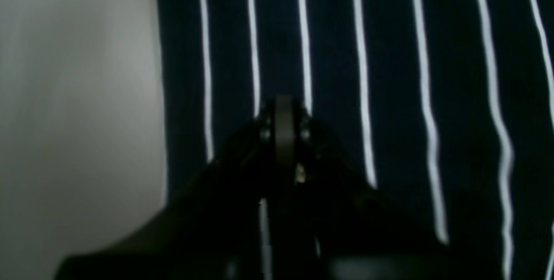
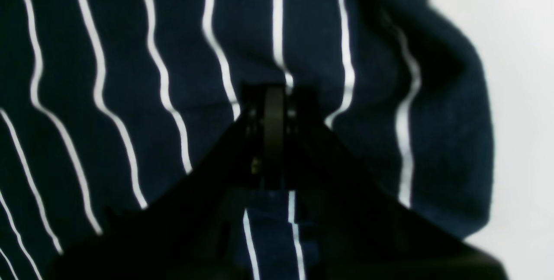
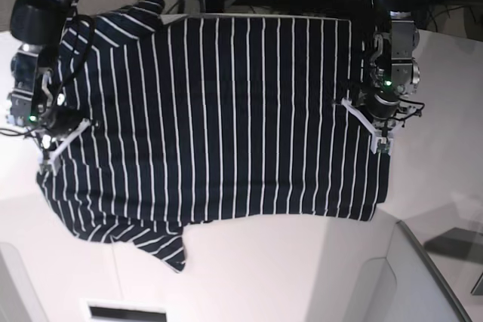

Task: Layout the t-shirt on the table in an organized manner, then fold the t-shirt properly
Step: 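Drag the shirt sides with both grippers to straighten the body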

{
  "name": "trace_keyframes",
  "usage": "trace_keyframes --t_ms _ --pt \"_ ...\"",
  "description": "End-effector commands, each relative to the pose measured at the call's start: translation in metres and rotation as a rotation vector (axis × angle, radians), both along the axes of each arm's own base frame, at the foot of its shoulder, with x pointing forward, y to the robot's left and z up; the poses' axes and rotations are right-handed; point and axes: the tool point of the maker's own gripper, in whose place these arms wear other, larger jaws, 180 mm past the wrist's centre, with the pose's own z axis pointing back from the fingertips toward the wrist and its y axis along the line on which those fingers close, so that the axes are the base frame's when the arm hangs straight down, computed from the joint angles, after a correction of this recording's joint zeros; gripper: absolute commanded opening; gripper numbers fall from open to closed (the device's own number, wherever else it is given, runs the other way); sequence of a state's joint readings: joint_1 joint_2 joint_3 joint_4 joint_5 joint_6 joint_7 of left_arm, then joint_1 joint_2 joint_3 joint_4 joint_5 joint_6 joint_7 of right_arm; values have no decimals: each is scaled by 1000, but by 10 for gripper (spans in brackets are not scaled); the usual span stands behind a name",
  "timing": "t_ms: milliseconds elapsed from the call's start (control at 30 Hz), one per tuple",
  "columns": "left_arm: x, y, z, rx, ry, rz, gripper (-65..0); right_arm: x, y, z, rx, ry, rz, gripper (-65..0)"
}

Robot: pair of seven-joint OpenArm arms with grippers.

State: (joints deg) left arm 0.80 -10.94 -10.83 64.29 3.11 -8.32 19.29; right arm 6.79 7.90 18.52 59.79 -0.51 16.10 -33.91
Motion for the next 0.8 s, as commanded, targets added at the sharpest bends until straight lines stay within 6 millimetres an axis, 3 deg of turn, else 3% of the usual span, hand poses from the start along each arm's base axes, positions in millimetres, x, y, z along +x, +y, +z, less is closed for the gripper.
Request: trace_keyframes --t_ms 0,200,500,633,767 --pt "10 8 8 17 -20 7 -650 -13 -3 -10 -6 66 0 -650" --pt "39 17 10 12 -58 16 -650 5 1 -11 16 44 -3 -650" --pt "71 21 1 -36 -94 50 -650 43 -21 -5 20 -39 -27 -650" --pt "82 20 14 -33 -138 44 -650 59 -29 20 -9 -103 -28 -650" --pt "77 20 32 -13 -153 36 -650 40 -39 59 -86 -159 -36 -650"
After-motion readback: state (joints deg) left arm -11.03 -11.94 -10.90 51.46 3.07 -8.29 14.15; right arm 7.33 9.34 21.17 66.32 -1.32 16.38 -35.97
